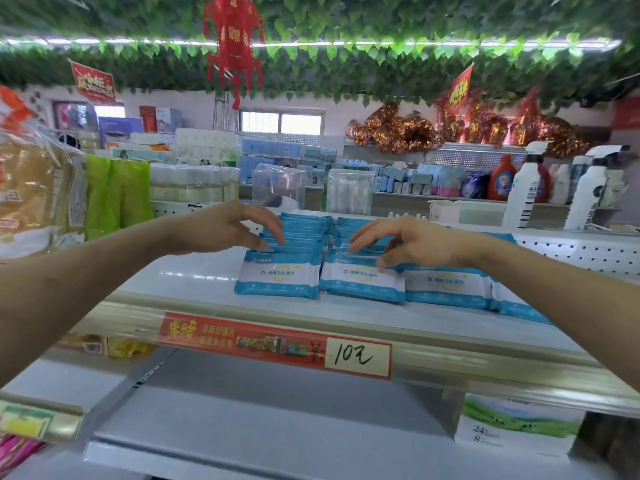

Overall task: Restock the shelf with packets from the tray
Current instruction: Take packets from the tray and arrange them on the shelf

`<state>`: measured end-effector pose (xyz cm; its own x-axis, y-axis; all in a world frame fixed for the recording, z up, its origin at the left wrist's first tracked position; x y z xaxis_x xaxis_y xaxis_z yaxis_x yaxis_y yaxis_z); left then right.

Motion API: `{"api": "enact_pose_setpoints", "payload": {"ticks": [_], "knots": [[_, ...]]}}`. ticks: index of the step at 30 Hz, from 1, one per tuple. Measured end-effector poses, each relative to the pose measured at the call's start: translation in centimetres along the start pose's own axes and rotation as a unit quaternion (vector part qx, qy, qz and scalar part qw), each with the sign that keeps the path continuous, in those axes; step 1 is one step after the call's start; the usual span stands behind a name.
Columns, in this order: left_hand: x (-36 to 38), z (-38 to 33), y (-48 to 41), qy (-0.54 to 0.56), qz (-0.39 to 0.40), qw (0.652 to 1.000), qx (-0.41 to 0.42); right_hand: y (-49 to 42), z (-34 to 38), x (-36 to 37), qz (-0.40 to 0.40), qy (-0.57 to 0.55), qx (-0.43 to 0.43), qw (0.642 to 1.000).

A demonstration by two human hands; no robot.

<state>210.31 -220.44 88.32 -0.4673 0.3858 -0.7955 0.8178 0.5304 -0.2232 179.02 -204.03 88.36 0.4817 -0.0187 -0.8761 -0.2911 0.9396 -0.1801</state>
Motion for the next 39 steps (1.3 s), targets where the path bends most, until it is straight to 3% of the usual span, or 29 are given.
{"api": "enact_pose_setpoints", "payload": {"ticks": [8, 12, 17, 22, 31, 39], "knots": [[0.6, -3.5, 0.4, 0.008, -0.037, 0.999, 0.009, 5.1, -1.7, -3.6, -0.106, -0.011, 0.063, 0.992], [3.3, -8.2, -2.3, -0.062, -0.042, 0.995, 0.073, 9.4, -3.5, -5.8, -0.133, -0.004, 0.126, 0.983], [9.7, -14.7, -7.7, -0.201, 0.017, 0.970, 0.136, 16.1, -5.8, -6.9, -0.106, 0.082, 0.245, 0.960], [16.5, -20.1, -12.3, -0.248, 0.075, 0.951, 0.168, 21.1, -8.4, -7.4, -0.020, 0.050, 0.362, 0.931], [23.6, -23.0, -19.0, -0.389, 0.140, 0.900, 0.136, 21.5, -11.8, -7.8, 0.000, 0.090, 0.332, 0.939], [25.1, -22.7, -23.8, -0.442, 0.079, 0.888, 0.103, 18.9, -16.1, -8.2, -0.044, 0.211, 0.267, 0.939]]}}
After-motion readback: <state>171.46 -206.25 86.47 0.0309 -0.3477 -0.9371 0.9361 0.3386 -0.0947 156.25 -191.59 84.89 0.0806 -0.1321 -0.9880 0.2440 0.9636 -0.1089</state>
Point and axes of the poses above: each hand's wrist, its own y-axis away from the middle knuckle, its own x-axis out of the palm, z = x × y, the point moved 1 cm from there along -y, towards the middle knuckle, and after that the axes turned 2 degrees about -x, right-handed, at the moved point
